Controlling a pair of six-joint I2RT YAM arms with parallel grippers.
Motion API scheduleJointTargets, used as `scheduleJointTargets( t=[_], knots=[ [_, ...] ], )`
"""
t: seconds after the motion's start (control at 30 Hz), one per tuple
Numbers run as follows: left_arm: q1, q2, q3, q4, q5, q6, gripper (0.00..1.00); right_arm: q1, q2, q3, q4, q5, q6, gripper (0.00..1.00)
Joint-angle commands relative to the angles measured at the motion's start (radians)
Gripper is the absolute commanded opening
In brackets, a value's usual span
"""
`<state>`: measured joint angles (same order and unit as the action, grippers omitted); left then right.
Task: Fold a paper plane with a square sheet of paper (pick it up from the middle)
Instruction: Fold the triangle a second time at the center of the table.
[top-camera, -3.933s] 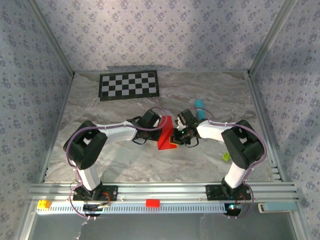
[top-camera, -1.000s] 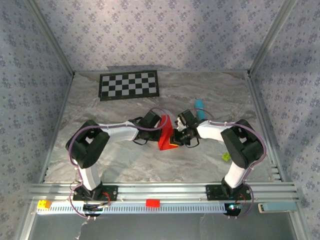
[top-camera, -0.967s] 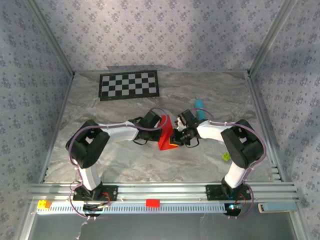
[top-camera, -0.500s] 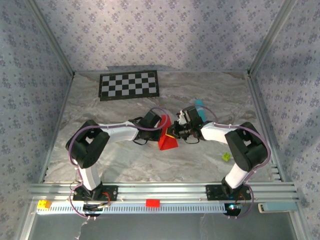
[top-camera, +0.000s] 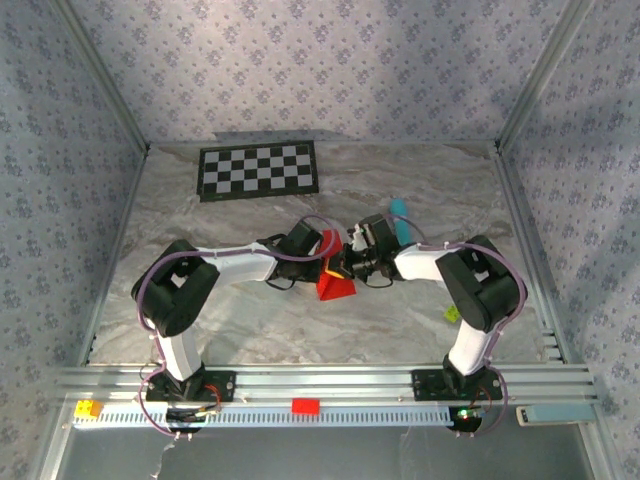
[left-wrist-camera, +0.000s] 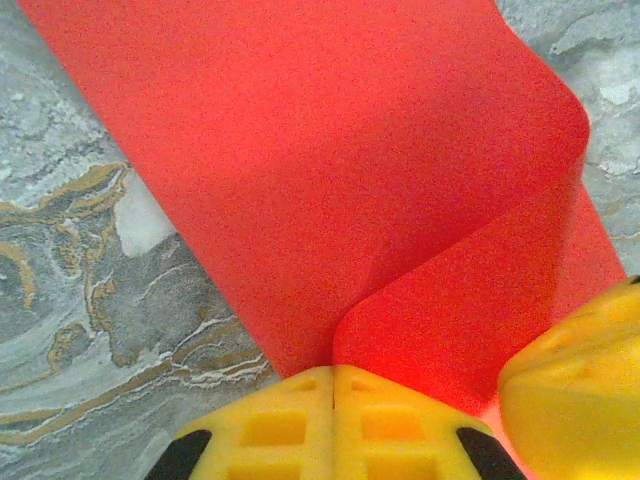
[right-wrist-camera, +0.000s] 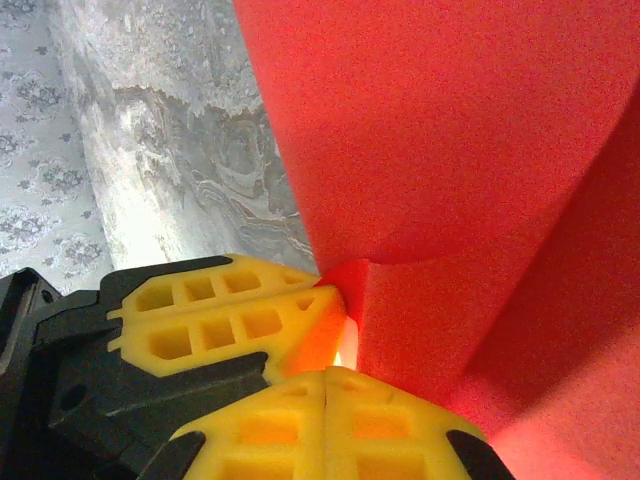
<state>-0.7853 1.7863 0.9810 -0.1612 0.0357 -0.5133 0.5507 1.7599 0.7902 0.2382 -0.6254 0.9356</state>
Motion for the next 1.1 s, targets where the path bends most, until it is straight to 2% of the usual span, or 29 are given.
scheduleJointTargets(
  t=[0.0, 0.27, 0.6, 0.87, 1.07],
  knots=[
    [0.005, 0.022, -0.017, -0.019, -0.013, 0.013, 0.0, 0.005, 0.02, 0.026, 0.018, -0.019, 0.012, 0.0],
    [0.006, 0.025, -0.01, -0.024, -0.014, 0.016, 0.0, 0.002, 0.072, 0.012, 0.027, -0.008, 0.02, 0.0],
    [0.008, 0.033, -0.012, -0.031, -0.013, 0.022, 0.0, -0.008, 0.067, -0.048, 0.043, 0.015, 0.038, 0.0],
    [0.008, 0.034, -0.008, -0.034, -0.011, 0.022, 0.0, -0.024, -0.009, 0.028, -0.067, 0.038, -0.01, 0.02],
    [0.009, 0.037, -0.008, -0.036, -0.01, 0.027, 0.0, -0.05, 0.041, 0.045, -0.066, 0.048, -0.014, 0.02]
  ],
)
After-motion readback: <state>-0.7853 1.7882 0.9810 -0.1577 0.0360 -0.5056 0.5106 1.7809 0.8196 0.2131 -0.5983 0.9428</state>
